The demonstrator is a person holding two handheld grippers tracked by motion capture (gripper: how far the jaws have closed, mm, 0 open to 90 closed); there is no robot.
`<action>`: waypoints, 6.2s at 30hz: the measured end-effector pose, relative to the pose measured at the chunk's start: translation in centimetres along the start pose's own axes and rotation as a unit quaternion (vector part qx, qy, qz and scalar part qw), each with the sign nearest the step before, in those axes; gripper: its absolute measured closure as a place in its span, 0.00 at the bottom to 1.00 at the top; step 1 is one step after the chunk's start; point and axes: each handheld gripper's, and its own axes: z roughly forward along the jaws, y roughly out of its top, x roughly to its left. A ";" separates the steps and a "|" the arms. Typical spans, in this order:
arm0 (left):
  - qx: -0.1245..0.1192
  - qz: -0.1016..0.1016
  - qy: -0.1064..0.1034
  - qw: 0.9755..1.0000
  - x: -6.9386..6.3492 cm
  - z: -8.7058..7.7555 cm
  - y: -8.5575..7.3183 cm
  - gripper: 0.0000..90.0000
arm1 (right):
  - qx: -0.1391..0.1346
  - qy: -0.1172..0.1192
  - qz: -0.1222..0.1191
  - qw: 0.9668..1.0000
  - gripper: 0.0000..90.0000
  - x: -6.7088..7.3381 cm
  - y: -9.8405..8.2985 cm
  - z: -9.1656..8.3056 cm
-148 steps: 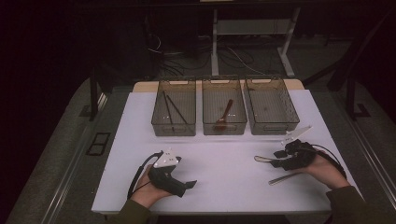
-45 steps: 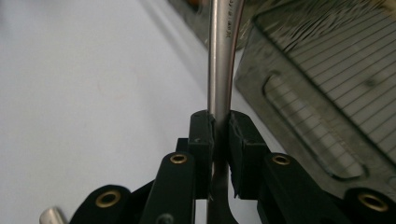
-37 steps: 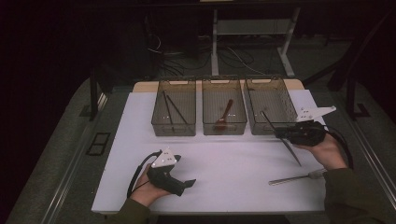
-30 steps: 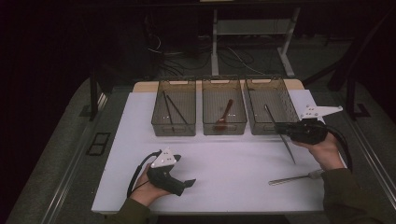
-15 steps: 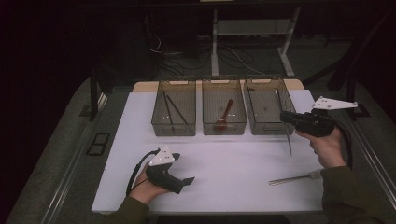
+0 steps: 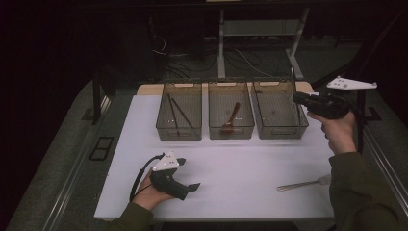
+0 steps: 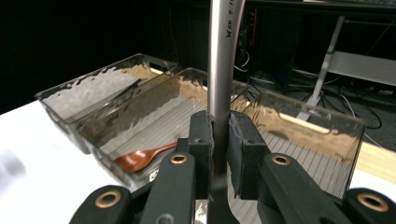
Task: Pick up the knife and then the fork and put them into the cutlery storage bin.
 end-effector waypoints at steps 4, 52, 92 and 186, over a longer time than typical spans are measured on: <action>-0.002 0.000 -0.001 1.000 0.0 0.0 0.0 0.00 | 0.003 -0.013 -0.004 1.000 0.89 -0.5 1.1 0.9; -0.007 -0.003 -0.013 1.000 -0.3 -0.1 0.0 0.00 | 0.152 -0.073 -0.015 0.986 0.89 -4.3 -2.0 8.6; -0.006 0.000 -0.020 1.000 -0.6 0.0 0.0 0.00 | 0.133 -0.019 0.018 0.991 0.57 -2.7 -1.8 7.5; -0.001 0.005 -0.014 1.000 -0.7 0.1 0.1 0.00 | 0.295 0.136 -0.127 0.937 0.94 7.7 -13.6 0.7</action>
